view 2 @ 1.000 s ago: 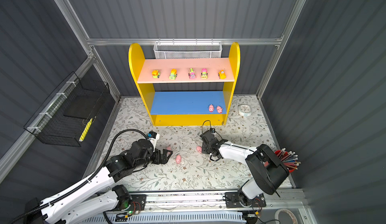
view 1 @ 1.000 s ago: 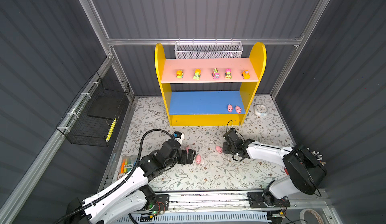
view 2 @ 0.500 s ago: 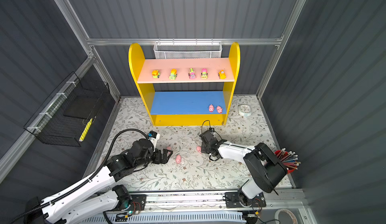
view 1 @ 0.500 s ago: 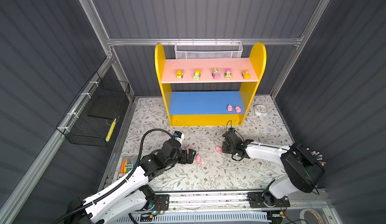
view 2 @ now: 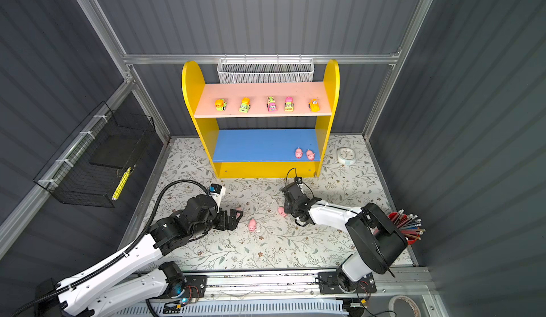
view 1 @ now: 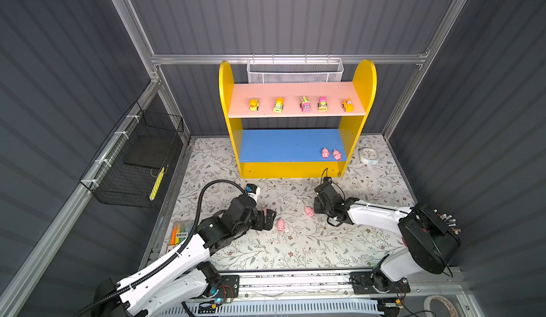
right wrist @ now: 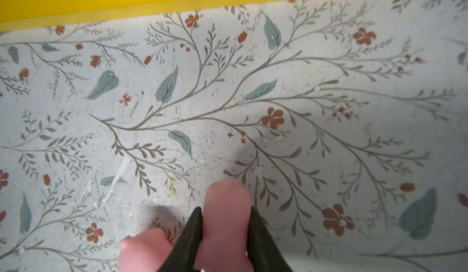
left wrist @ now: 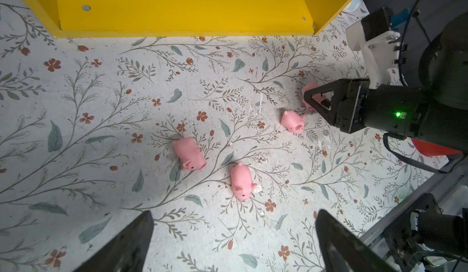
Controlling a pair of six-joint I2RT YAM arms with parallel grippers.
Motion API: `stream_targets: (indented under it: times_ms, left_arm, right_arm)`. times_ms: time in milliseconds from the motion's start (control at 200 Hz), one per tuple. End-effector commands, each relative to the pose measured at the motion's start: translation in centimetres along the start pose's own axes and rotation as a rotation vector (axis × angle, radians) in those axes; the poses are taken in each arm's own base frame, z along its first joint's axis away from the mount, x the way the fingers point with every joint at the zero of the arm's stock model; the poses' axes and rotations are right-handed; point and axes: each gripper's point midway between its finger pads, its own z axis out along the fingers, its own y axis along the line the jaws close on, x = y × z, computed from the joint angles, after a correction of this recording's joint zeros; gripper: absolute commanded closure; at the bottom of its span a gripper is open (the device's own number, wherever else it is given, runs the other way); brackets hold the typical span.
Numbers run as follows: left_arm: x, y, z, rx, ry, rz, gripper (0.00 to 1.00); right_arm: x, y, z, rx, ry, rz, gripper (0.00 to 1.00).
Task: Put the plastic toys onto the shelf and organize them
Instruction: 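Lift the pig with the right gripper toward the blue shelf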
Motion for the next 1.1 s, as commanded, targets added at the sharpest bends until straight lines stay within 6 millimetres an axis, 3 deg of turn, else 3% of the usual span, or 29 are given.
stream_targets:
  times_ms: [0,505,1096]
  left_arm:
    - [-1.2,-0.4,-0.5,-0.003,-0.027,0.029,0.0]
    - [-1.9,-0.5,-0.4,-0.007,-0.053,0.083,0.0]
    - [-2.3,-0.9,0.3,-0.008,-0.047,0.115,0.0]
  right_arm:
    - [-2.5,0.6,0.2,0.005,-0.102,-0.01,0.7]
    - [-5.9,0.2,1.3,0.033,-0.205,-0.022,0.7]
    - [-5.9,-0.6,2.4,0.034,-0.222,-0.016,0.7]
